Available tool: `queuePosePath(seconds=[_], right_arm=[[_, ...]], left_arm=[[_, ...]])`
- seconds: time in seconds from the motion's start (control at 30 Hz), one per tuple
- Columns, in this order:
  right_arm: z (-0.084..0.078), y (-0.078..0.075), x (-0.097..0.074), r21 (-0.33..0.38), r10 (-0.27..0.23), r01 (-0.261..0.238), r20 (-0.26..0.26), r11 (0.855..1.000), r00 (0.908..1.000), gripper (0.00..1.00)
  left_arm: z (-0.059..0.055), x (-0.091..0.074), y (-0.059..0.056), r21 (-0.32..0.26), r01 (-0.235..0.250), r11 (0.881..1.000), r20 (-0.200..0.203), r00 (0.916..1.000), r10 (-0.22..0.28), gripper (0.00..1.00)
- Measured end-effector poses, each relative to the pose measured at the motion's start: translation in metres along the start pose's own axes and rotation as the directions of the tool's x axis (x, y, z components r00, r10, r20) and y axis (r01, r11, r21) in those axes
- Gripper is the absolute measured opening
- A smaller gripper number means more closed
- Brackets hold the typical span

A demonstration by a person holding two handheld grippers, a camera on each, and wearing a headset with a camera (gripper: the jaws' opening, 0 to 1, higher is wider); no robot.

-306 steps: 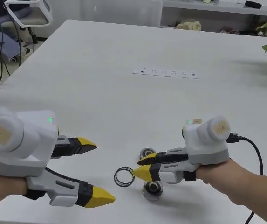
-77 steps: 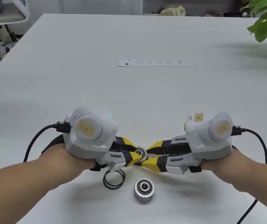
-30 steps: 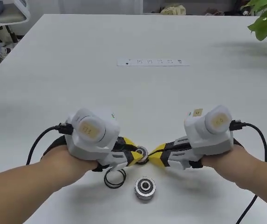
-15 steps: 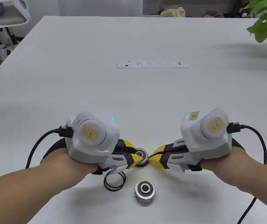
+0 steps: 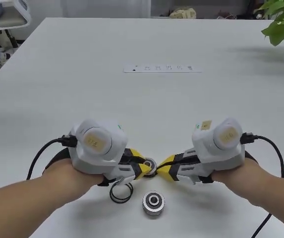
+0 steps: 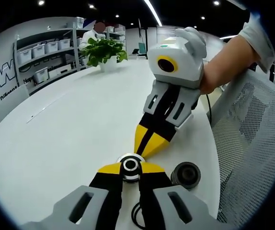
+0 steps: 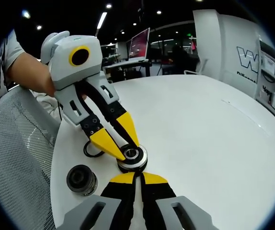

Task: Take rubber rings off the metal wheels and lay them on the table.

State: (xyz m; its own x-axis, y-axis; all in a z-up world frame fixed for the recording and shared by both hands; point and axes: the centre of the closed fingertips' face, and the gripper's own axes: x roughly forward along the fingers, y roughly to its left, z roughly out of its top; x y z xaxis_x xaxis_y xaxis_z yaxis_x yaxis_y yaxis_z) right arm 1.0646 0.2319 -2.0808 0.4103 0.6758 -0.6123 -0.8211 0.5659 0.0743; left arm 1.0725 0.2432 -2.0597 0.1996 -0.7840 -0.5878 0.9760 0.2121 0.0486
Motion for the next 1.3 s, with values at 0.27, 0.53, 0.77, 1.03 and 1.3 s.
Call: queuePosePath(seconds=[0.27, 0.53, 0.77, 1.03, 1.3], right_arm=[[0.0, 0.0, 0.0, 0.037, 0.006, -0.006, 0.007, 0.999, 1.0, 0.0], [0.001, -0.001, -0.002, 0.07, 0.011, -0.011, 0.01, 0.997, 0.9999, 0.0], [0.004, -0.003, -0.007, 0.204, 0.025, -0.034, 0.046, 0.978, 0.9986, 0.0], [0.007, -0.004, -0.008, 0.304, 0.029, -0.055, 0.088, 0.951, 0.9957, 0.0], [0.013, -0.005, -0.01, 0.366, 0.029, -0.078, 0.138, 0.927, 0.99, 0.0]], left_arm=[[0.0, 0.0, 0.0, 0.001, -0.001, 1.0, -0.001, 1.0, 0.001, 0.07], [0.0, 0.0, 0.0, 0.005, -0.002, 1.0, -0.002, 1.0, 0.002, 0.07], [0.0, 0.0, -0.001, 0.007, -0.003, 1.0, -0.004, 1.0, 0.003, 0.07], [0.0, 0.0, -0.001, 0.003, -0.007, 1.0, -0.004, 1.0, 0.007, 0.07], [0.001, 0.001, -0.001, 0.003, -0.007, 1.0, 0.0, 1.0, 0.007, 0.07]])
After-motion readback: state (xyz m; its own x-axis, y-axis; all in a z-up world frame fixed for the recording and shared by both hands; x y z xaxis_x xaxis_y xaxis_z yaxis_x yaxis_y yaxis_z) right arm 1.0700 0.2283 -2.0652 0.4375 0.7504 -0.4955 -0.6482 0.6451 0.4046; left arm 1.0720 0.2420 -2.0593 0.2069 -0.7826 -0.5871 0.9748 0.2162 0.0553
